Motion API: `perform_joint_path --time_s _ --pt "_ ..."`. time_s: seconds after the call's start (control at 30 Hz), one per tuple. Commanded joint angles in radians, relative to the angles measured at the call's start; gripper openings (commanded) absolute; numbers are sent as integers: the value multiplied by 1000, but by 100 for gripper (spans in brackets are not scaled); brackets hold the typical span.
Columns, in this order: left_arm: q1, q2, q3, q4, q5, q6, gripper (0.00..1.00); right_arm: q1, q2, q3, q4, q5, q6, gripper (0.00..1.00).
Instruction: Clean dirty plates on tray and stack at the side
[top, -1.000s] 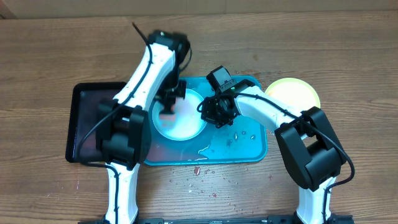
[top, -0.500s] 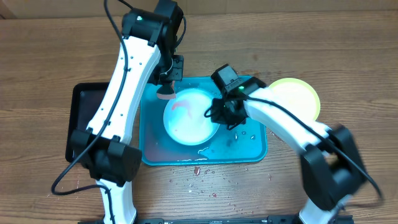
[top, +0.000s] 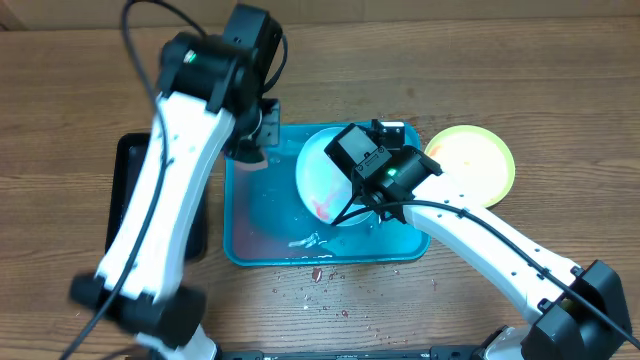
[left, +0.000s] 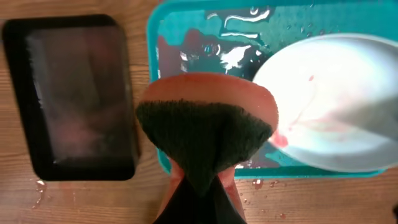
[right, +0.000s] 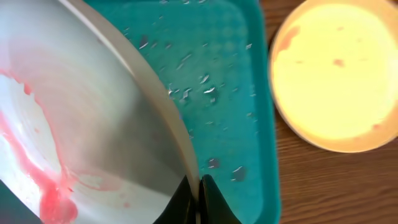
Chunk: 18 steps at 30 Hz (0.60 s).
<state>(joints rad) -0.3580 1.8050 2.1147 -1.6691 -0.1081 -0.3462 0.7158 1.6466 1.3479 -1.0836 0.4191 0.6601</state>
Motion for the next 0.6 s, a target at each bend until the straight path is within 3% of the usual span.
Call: perform_joint_path --time_s 0.0,0.23,0.57 --pt "-5 -113 -126 56 -55 -59 4 5 -10 9 -21 157 52 4" --pt "-5 -251 -513 365 -29 -109 5 40 -10 9 -131 390 101 4" --pt "0 -255 -746 626 24 -149 4 197 -10 10 -277 686 267 4"
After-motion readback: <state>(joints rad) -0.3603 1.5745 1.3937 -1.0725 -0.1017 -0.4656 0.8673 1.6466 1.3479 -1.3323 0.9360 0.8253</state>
